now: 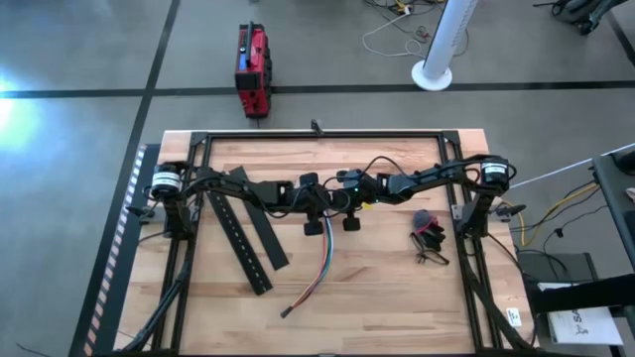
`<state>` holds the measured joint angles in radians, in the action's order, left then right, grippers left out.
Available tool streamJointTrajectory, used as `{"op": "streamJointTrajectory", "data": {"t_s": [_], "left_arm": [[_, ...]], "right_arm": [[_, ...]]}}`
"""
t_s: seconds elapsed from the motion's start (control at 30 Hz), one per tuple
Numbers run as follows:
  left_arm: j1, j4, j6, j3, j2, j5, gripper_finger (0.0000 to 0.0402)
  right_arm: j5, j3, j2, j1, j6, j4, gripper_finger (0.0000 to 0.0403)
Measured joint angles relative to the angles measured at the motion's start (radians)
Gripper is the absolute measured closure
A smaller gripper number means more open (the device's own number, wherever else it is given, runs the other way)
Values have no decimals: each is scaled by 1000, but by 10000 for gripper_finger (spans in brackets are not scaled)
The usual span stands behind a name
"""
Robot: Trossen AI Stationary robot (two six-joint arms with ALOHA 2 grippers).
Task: Ziptie cables
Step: Wrap the cable wires with the black zip tie
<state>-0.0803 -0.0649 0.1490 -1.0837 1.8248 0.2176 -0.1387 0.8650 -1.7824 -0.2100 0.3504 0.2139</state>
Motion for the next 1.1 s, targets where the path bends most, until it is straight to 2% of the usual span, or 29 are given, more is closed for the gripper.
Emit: {"op": "streamJointTrajectory", "data": {"t_s": [0.2, 0.5, 0.83, 1.1], "left_arm": [[0, 0, 0, 0, 0, 0, 344], [0, 8, 0, 0, 0, 0, 395], [1, -7, -8, 0, -5, 7, 400], [1, -108, -30, 0, -54, 8, 401]], "right_arm": [[0, 0, 0, 0, -1, 0, 394], [2, 0, 0, 0, -2, 0, 394], [3, 1, 0, 0, -2, 0, 394], [1, 3, 0, 0, -2, 3, 394]]}}
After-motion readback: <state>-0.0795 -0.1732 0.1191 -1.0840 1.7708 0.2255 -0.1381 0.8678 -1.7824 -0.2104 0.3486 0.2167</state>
